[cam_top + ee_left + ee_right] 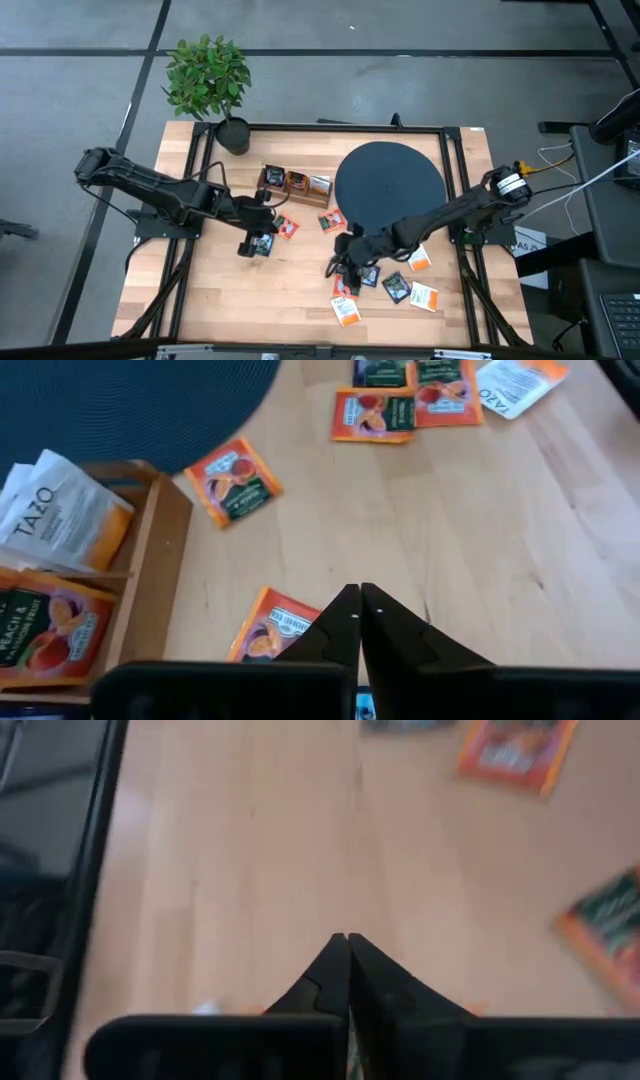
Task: Pick & Place Tea
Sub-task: Put the orange tea bag into the middle section of the wooden organizer
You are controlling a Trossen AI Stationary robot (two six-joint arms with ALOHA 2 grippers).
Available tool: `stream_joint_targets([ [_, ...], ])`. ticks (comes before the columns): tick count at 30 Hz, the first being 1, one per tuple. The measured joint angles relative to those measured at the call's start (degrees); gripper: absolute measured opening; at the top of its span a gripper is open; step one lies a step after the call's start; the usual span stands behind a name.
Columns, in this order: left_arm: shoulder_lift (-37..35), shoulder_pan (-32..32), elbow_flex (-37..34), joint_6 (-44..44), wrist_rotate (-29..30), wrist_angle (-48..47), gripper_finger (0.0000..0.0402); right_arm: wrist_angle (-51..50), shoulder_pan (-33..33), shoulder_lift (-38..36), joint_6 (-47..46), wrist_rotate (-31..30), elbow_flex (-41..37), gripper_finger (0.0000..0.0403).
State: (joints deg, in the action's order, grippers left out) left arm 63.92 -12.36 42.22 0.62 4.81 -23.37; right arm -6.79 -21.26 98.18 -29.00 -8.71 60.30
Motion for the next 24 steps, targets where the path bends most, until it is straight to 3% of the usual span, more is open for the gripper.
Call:
stream_joint_targets([
  [7,0.0,-0.04,0.0,-1.4,-0.06,3.57,0.0004,-20.9,-5.09,-0.14,-9.97,0.96,8.71,0.0015],
  [14,2.11,-0.43,0.04,-1.4,-3.88,8.81,0.0003,-27.15,-10.97,-0.14,-17.02,-2.27,8.75,0.0005],
  [24,14.36,-4.22,0.04,1.38,-4.37,20.66,0.0003,-26.91,-15.43,-0.15,-23.41,-12.33,8.75,0.0005],
])
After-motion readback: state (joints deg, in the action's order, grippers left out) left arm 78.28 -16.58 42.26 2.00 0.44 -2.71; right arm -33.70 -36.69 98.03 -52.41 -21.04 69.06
